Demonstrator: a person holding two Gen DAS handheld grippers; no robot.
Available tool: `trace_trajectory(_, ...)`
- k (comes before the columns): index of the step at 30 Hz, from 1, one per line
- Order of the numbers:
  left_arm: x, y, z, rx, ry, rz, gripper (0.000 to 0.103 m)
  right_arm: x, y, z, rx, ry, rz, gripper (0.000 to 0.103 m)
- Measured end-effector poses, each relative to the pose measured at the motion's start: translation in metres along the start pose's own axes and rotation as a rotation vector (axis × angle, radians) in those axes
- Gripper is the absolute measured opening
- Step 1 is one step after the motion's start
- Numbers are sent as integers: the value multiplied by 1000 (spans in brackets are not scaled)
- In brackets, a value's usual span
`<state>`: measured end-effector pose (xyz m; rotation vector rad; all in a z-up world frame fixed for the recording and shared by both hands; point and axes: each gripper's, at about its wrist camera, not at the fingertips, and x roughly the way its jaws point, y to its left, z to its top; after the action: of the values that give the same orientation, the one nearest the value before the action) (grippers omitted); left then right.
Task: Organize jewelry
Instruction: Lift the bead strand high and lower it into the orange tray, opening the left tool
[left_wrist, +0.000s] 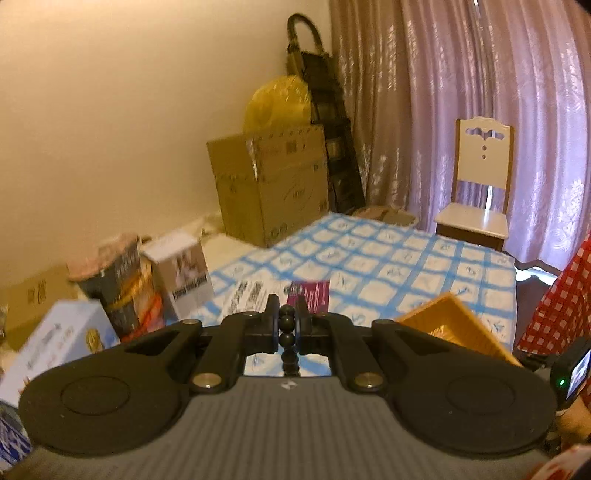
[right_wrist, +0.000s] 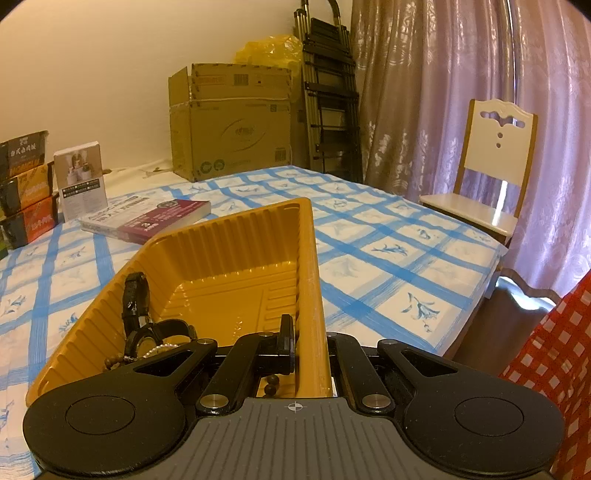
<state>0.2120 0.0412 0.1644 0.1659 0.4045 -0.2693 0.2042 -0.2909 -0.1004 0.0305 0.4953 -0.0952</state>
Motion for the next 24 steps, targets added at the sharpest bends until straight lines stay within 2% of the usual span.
trace_trajectory(11, -18, -33, 61, 78, -86, -47, 7, 2, 1, 1, 14, 13, 4, 3)
trace_trajectory(24, -4, -90, 122, 136, -210, -190, 7, 3, -2, 1, 20, 22, 10, 3)
